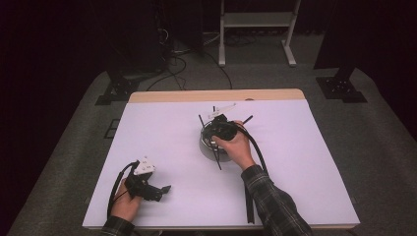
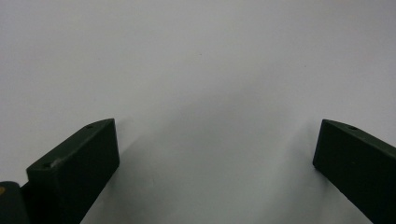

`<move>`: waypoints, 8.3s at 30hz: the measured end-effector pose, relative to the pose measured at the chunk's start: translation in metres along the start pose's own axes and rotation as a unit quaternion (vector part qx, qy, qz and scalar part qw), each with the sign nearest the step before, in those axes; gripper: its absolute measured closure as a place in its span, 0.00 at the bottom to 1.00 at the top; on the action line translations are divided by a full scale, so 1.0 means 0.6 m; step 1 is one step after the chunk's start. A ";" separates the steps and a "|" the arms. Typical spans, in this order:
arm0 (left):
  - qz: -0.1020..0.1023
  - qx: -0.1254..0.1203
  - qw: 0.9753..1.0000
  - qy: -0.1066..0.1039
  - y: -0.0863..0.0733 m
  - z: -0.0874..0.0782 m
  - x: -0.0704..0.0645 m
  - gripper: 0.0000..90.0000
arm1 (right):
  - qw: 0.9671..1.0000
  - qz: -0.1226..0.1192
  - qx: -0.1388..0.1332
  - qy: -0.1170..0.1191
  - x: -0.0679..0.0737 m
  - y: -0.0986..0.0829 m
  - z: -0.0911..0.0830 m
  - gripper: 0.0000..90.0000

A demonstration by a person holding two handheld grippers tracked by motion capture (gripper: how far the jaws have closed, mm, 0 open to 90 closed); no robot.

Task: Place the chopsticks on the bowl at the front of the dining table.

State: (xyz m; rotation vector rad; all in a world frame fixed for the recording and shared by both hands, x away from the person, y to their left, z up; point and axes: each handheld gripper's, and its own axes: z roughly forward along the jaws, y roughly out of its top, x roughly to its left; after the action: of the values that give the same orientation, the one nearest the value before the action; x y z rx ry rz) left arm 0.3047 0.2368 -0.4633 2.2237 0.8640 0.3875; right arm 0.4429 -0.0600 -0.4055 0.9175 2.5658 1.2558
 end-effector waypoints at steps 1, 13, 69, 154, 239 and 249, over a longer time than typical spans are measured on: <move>0.000 0.000 1.000 0.000 0.000 0.000 0.000 0.00 | 1.000 -0.002 0.000 -0.001 -0.001 0.000 0.000 0.99; -0.001 -0.001 1.000 0.000 0.000 0.000 0.000 0.00 | 1.000 0.007 0.003 -0.006 -0.008 -0.004 0.002 0.99; 0.000 -0.001 1.000 0.000 0.000 0.000 0.000 0.00 | 0.999 0.020 -0.030 -0.008 -0.011 -0.041 -0.062 0.99; -0.001 -0.003 1.000 0.001 0.000 0.000 0.000 0.00 | 0.998 -0.044 0.008 0.035 0.070 -0.137 -0.103 0.98; -0.001 -0.001 1.000 0.000 0.000 0.000 0.000 0.00 | 0.991 0.055 0.006 -0.125 -0.039 -0.393 -0.323 0.25; 0.000 -0.002 1.000 0.001 0.000 0.000 0.000 0.00 | 0.989 0.035 0.009 -0.142 -0.030 -0.398 -0.322 0.25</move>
State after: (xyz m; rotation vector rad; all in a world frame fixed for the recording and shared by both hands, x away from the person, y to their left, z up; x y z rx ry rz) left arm 0.3045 0.2366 -0.4635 2.2199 0.8632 0.3905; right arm 0.2749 -0.3107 -0.4646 1.1096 2.3452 1.0338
